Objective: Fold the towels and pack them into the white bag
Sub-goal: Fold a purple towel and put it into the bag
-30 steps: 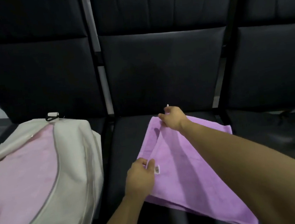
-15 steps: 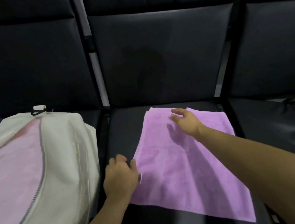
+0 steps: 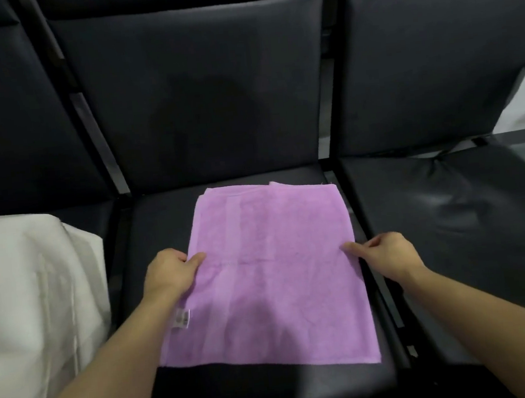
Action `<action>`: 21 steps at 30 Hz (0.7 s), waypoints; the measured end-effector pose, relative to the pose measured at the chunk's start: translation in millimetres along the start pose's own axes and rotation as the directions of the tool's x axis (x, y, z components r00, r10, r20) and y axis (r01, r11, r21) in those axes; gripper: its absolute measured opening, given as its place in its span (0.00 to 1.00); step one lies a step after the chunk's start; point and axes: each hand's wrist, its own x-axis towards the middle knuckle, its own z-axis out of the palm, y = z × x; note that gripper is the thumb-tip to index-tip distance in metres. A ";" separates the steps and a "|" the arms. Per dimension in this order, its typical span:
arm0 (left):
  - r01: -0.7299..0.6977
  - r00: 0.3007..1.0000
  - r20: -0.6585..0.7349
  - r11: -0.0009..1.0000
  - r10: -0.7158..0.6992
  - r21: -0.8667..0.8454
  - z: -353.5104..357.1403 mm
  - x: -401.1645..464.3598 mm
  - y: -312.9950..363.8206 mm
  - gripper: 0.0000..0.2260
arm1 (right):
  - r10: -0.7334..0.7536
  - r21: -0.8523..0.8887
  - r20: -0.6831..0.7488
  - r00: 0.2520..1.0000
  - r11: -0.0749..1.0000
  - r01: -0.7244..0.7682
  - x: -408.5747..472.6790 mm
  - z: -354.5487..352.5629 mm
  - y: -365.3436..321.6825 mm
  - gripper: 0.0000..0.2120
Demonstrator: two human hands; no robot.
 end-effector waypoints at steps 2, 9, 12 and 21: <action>-0.010 0.999 0.043 1.000 0.009 0.021 -0.6 -0.1 -1.1 0.24 | -0.019 -0.127 0.057 0.998 0.992 0.026 -1.9 3.5 -5.2 0.31; 0.019 0.999 0.031 0.973 -0.013 -0.228 0.1 -15.3 -10.8 0.23 | -0.097 -0.168 0.151 0.984 0.978 0.122 -4.6 6.1 0.4 0.24; 0.126 0.989 -0.012 0.888 -0.146 -0.442 -7.4 -26.3 -8.2 0.26 | -0.148 0.219 0.076 0.986 0.967 0.128 -12.9 -4.4 4.1 0.25; 0.006 0.993 -0.045 0.419 -0.111 -0.908 -61.3 -74.2 18.7 0.17 | -0.328 0.708 -0.140 0.934 0.627 0.326 -55.0 -39.2 -30.9 0.11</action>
